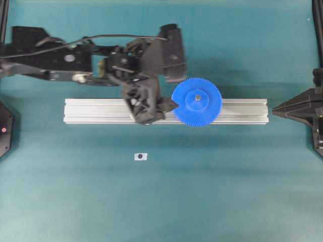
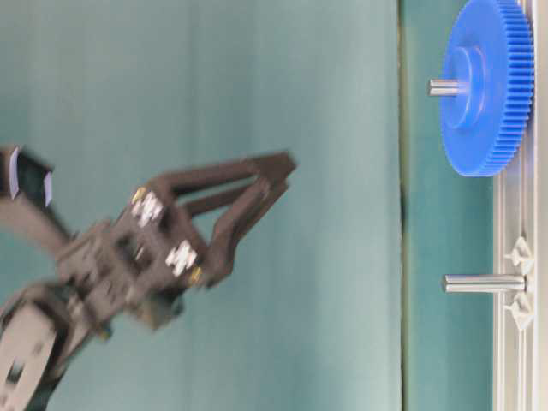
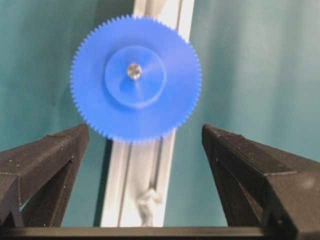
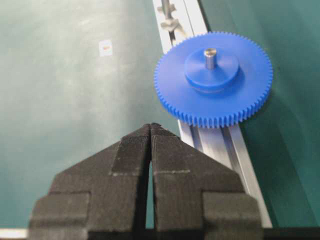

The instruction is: Find the location of the shaft and insert the large gear.

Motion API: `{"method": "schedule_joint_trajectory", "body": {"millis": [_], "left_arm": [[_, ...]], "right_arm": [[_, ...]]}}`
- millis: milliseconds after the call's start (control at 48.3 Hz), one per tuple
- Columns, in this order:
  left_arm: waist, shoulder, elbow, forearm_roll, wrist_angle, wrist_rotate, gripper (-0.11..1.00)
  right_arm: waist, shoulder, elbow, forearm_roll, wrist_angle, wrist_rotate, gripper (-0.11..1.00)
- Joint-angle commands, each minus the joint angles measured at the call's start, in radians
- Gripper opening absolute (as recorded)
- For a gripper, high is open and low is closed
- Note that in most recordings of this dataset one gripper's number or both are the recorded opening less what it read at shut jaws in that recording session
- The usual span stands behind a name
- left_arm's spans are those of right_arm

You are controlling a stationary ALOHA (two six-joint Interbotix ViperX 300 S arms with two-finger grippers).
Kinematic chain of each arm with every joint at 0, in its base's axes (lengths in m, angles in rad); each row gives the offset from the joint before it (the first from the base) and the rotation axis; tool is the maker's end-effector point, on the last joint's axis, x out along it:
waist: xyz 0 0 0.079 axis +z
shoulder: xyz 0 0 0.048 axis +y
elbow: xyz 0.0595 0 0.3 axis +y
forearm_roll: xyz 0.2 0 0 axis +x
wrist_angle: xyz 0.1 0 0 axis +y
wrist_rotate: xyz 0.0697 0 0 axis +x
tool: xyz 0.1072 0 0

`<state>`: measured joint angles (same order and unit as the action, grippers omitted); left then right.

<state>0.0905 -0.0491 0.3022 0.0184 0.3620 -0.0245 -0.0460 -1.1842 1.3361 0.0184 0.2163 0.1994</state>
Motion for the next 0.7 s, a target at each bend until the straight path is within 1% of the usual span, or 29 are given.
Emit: {"method": "schedule_joint_trajectory", "body": {"millis": [0, 145, 248, 372, 496, 683], "left_arm": [[-0.012, -0.06, 0.031, 0.002, -0.04, 0.003, 0.94], [-0.028, -0.101, 0.086, 0.002, -0.109, -0.005, 0.94], [-0.041, -0.127, 0.127, 0.003, -0.175, 0.012, 0.94], [-0.048, -0.144, 0.179, 0.003, -0.199, 0.009, 0.94], [-0.054, -0.178, 0.204, 0.003, -0.21, -0.005, 0.94], [-0.054, -0.242, 0.264, 0.003, -0.298, -0.008, 0.94]], "right_arm": [[-0.002, 0.008, -0.011, 0.0, -0.006, 0.009, 0.02], [-0.002, 0.008, -0.012, 0.0, -0.005, 0.009, 0.02], [-0.002, 0.008, -0.012, 0.0, -0.005, 0.009, 0.02], [-0.002, 0.008, -0.011, 0.0, -0.005, 0.009, 0.02], [-0.002, 0.008, -0.011, 0.0, -0.005, 0.009, 0.02], [-0.002, 0.006, -0.011, 0.0, -0.005, 0.009, 0.02]]}}
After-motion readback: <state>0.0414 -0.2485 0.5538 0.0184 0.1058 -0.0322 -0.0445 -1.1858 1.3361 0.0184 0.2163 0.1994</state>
